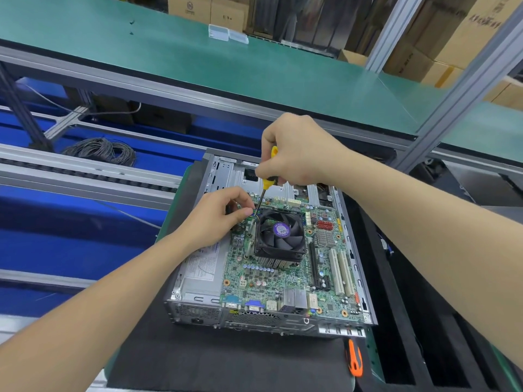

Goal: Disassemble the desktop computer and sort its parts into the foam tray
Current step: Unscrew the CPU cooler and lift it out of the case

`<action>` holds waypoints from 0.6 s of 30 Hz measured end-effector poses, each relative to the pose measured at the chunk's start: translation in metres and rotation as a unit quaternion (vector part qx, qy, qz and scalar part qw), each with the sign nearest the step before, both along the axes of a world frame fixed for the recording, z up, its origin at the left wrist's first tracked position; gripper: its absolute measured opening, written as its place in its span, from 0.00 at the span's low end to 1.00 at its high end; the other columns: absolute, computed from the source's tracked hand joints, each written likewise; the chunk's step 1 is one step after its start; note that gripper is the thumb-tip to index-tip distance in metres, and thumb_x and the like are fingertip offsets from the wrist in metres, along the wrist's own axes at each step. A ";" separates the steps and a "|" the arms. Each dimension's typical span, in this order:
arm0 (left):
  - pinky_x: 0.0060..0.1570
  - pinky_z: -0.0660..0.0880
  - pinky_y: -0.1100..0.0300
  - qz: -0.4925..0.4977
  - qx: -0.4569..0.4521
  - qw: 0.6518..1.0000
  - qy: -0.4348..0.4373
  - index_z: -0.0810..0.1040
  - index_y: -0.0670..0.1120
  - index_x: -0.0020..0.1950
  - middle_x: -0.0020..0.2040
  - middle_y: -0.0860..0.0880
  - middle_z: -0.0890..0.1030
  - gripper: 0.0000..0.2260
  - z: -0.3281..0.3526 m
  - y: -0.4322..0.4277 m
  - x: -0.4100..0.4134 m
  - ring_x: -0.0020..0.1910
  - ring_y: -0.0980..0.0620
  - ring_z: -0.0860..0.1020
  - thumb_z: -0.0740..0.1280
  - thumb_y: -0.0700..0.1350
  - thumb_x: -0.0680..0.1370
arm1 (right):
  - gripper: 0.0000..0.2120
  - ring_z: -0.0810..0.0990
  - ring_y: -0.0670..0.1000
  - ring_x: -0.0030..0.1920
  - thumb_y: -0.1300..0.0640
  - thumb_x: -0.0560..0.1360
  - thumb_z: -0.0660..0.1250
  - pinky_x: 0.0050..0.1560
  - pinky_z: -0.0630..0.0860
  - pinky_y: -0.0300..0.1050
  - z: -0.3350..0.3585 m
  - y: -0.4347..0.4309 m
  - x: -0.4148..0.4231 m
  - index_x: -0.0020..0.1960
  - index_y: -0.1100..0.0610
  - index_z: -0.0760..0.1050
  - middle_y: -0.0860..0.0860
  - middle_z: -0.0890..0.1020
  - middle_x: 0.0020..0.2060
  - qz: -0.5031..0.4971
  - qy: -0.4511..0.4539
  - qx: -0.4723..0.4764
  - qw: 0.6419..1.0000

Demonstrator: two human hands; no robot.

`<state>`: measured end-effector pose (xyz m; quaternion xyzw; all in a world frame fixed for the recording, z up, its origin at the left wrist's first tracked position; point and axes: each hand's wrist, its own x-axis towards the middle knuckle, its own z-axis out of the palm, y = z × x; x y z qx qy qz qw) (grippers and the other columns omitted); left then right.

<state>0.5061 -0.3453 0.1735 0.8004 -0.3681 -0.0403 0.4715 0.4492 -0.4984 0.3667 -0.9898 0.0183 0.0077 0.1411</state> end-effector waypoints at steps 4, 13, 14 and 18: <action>0.37 0.68 0.72 0.000 0.001 1.000 0.001 0.80 0.59 0.49 0.41 0.67 0.80 0.05 0.000 0.000 0.000 0.36 0.61 0.76 0.71 0.48 0.80 | 0.04 0.77 0.45 0.22 0.57 0.70 0.75 0.24 0.76 0.39 -0.002 -0.001 -0.001 0.38 0.55 0.81 0.48 0.82 0.25 -0.005 0.000 -0.003 1.000; 0.37 0.68 0.73 0.003 0.001 1.000 0.000 0.80 0.58 0.49 0.40 0.68 0.79 0.05 0.001 0.000 -0.001 0.36 0.62 0.75 0.72 0.47 0.80 | 0.06 0.79 0.47 0.20 0.57 0.71 0.75 0.21 0.71 0.36 -0.003 -0.005 -0.003 0.39 0.59 0.81 0.52 0.84 0.26 -0.014 0.009 0.023 1.000; 0.37 0.68 0.73 0.003 -0.001 1.000 0.000 0.80 0.58 0.49 0.39 0.68 0.79 0.05 0.001 0.000 -0.001 0.36 0.62 0.75 0.72 0.47 0.80 | 0.05 0.79 0.47 0.21 0.57 0.71 0.75 0.21 0.71 0.36 -0.003 -0.005 -0.004 0.39 0.59 0.81 0.52 0.84 0.26 -0.017 0.010 0.029 0.999; 0.37 0.68 0.73 0.001 -0.002 1.000 0.001 0.80 0.57 0.49 0.39 0.67 0.79 0.05 0.001 0.000 -0.001 0.35 0.61 0.75 0.72 0.46 0.80 | 0.05 0.80 0.47 0.22 0.57 0.71 0.74 0.21 0.72 0.35 -0.003 -0.007 -0.004 0.40 0.59 0.81 0.53 0.84 0.26 -0.021 0.014 0.032 0.999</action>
